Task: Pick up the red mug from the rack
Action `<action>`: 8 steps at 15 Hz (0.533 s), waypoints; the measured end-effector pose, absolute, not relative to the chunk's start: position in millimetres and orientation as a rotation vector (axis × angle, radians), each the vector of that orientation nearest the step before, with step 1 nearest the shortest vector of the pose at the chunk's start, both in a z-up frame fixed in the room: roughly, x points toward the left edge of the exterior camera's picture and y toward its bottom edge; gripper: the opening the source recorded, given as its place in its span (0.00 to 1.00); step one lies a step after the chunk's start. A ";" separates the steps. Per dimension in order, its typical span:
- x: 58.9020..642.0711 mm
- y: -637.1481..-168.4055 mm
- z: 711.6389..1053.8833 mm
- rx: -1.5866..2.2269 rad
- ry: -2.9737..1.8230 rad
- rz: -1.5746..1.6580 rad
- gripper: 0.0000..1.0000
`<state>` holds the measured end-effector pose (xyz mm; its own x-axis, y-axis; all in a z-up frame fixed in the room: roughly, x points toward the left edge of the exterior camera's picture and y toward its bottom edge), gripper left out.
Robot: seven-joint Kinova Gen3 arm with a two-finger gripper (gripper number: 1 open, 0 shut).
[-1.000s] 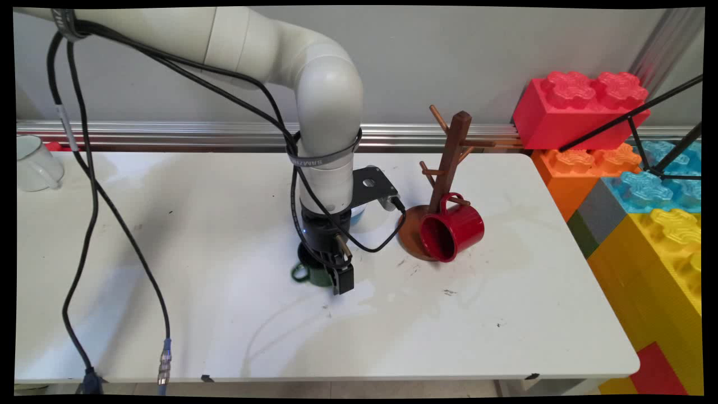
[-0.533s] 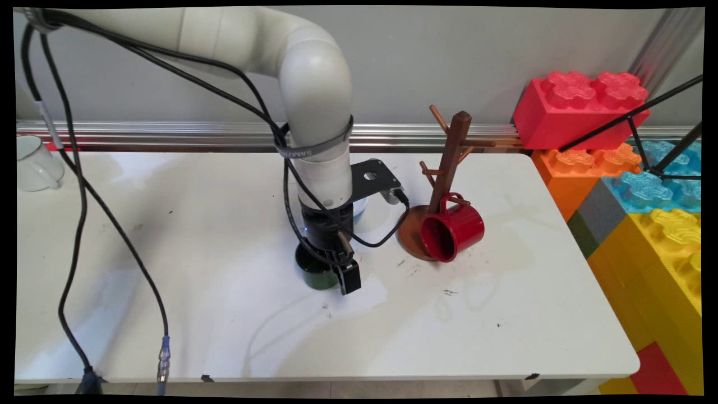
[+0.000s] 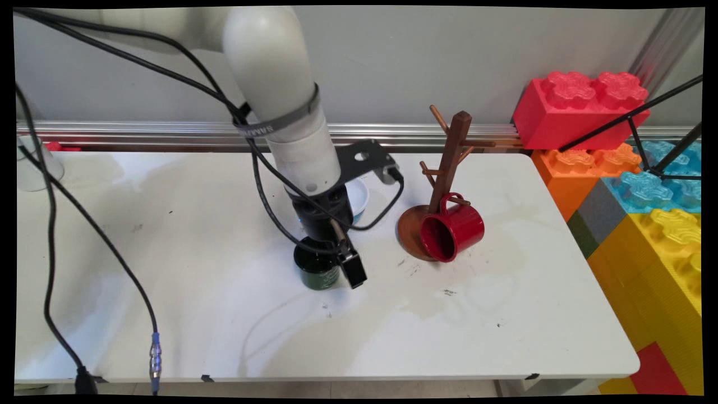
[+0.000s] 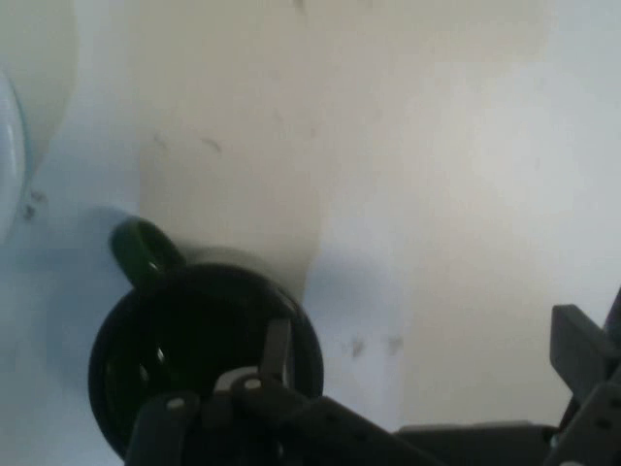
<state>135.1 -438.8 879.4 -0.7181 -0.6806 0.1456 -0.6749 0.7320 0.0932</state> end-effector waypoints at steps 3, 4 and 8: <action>141.1 -439.7 889.2 1.087 -2.649 0.013 1.00; 142.6 -440.7 890.7 1.092 -2.604 0.039 1.00; 142.9 -441.6 889.5 1.119 -2.451 0.078 1.00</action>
